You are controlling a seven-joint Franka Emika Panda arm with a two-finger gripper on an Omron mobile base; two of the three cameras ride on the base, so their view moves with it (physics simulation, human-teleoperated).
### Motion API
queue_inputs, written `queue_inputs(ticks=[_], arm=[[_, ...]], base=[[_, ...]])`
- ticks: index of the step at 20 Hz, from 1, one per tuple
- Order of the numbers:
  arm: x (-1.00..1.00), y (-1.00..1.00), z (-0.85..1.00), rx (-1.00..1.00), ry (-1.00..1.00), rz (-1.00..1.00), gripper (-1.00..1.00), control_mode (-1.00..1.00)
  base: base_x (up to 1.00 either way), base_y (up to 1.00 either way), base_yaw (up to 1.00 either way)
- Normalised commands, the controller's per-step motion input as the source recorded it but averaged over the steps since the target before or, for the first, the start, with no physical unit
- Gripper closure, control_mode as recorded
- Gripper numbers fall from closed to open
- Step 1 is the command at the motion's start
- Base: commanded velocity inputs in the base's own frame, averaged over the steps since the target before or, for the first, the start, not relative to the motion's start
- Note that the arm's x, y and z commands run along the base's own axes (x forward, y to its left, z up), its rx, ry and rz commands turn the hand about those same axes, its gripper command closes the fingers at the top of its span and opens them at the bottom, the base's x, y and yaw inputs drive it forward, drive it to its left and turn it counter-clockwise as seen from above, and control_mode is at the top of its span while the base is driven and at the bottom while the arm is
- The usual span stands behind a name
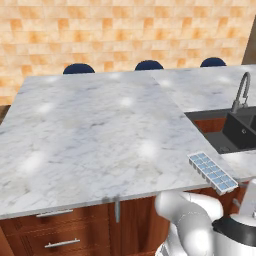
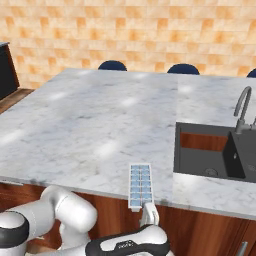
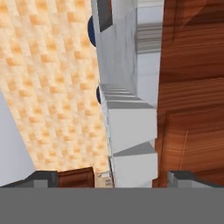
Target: The ice cube tray has been filled with water. Take the tray and place it in the freezer to make ice. Close the freezer door after placing the tray.
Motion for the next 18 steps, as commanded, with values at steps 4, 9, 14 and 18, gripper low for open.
queue_inputs(ticks=[4,9,14,18], arm=[[0.19,-0.18,-0.19,0.03,-0.02,0.0,-1.0,-1.0],[0.1,-0.21,-0.17,0.03,-0.02,0.0,-1.0,-1.0],[0.14,-0.03,-0.1,0.01,0.0,0.0,-1.0,-1.0],[0.23,0.0,-0.11,0.0,0.0,0.0,-1.0,-1.0]], base=[[0.0,0.0,0.0],[0.0,0.0,0.0],[0.0,0.0,0.0],[0.0,0.0,0.0]])
